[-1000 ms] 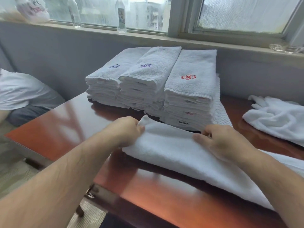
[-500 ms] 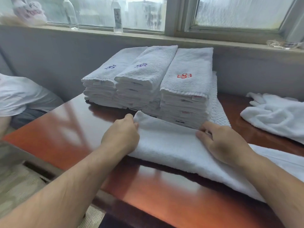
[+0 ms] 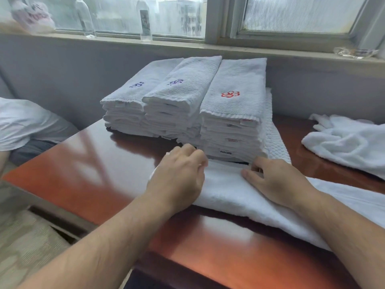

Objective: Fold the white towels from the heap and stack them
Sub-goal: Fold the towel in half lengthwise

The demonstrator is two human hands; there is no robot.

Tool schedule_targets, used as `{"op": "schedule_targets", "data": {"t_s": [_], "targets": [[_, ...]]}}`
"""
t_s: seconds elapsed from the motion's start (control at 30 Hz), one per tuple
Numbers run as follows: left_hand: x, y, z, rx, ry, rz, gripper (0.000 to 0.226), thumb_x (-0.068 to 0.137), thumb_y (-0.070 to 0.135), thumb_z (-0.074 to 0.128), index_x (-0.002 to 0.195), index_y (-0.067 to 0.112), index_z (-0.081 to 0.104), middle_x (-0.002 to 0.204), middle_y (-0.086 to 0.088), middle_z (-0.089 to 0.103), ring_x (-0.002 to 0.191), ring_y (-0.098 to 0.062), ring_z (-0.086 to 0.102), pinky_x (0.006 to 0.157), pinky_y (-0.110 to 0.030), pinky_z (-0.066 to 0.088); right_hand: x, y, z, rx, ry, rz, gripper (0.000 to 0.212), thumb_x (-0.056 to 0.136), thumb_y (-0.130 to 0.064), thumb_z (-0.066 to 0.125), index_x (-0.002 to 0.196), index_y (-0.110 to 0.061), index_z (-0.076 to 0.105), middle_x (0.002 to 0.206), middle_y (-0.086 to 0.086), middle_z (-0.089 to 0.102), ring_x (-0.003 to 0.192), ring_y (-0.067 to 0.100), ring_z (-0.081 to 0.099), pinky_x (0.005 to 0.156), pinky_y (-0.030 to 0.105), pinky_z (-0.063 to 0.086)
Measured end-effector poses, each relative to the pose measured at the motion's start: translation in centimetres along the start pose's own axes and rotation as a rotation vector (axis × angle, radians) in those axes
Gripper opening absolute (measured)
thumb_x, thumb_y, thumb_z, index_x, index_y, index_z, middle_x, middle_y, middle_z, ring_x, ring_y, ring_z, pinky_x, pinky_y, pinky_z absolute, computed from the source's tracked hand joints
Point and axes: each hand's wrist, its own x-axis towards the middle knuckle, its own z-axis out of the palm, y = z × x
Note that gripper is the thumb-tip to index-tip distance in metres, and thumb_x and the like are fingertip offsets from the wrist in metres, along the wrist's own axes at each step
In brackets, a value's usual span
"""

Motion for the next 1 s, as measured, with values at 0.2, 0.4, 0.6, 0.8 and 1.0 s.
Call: {"op": "schedule_targets", "data": {"t_s": [0.2, 0.4, 0.6, 0.8, 1.0], "targets": [[-0.7, 0.3, 3.1, 0.055, -0.296, 0.024, 0.047, 0.102, 0.037, 0.035, 0.148, 0.030, 0.036, 0.158, 0.001, 0.033, 0.143, -0.022, 0.028, 0.117, -0.037, 0.021, -3.7, 2.6, -1.1, -0.066, 0.082, 0.110, 0.016, 0.088, -0.039, 0.049, 0.078, -0.029, 0.055, 0.070, -0.012, 0.059, 0.071, 0.016, 0.058, 0.064, 0.036, 0.043], [-0.4, -0.3, 3.5, 0.085, -0.405, 0.001, 0.054, 0.102, 0.036, 0.032, 0.155, 0.034, 0.019, 0.166, 0.000, 0.014, 0.150, -0.022, 0.012, 0.122, -0.042, 0.011, -3.8, 3.9, -2.6, 0.027, 0.082, 0.092, 0.016, 0.097, -0.044, 0.054, 0.091, -0.031, 0.062, 0.084, -0.008, 0.067, 0.085, 0.021, 0.061, 0.076, 0.038, 0.047], [1.0, -0.7, 2.7, 0.052, -0.495, -0.116, 0.068, 0.093, 0.041, 0.042, 0.156, 0.035, 0.017, 0.167, 0.003, 0.010, 0.153, -0.018, 0.007, 0.124, -0.042, 0.006, -4.1, 6.1, -1.9, -0.090, 0.102, 0.247, 0.049, 0.090, -0.069, 0.043, 0.070, -0.026, 0.053, 0.070, -0.011, 0.060, 0.068, 0.010, 0.054, 0.057, 0.033, 0.035], [0.7, 0.7, 2.4, 0.015, -0.430, -0.118, 0.063, 0.092, 0.035, 0.043, 0.153, 0.032, 0.025, 0.162, 0.002, 0.023, 0.149, -0.018, 0.015, 0.119, -0.041, 0.010, -4.1, 6.1, -3.1, -0.191, 0.081, 0.150, 0.044, 0.093, -0.060, 0.043, 0.073, -0.022, 0.053, 0.076, -0.009, 0.058, 0.079, 0.020, 0.057, 0.069, 0.037, 0.034], [-0.4, -0.9, 1.8, -0.073, -0.104, -0.115, 0.040, 0.101, 0.019, 0.048, 0.140, 0.018, 0.056, 0.143, -0.002, 0.055, 0.135, -0.022, 0.041, 0.114, -0.026, 0.017, -3.4, -0.6, -2.2, -0.028, 0.197, -0.082, 0.026, 0.092, -0.045, 0.063, 0.075, -0.028, 0.051, 0.076, -0.012, 0.051, 0.077, 0.017, 0.052, 0.069, 0.034, 0.038]]}}
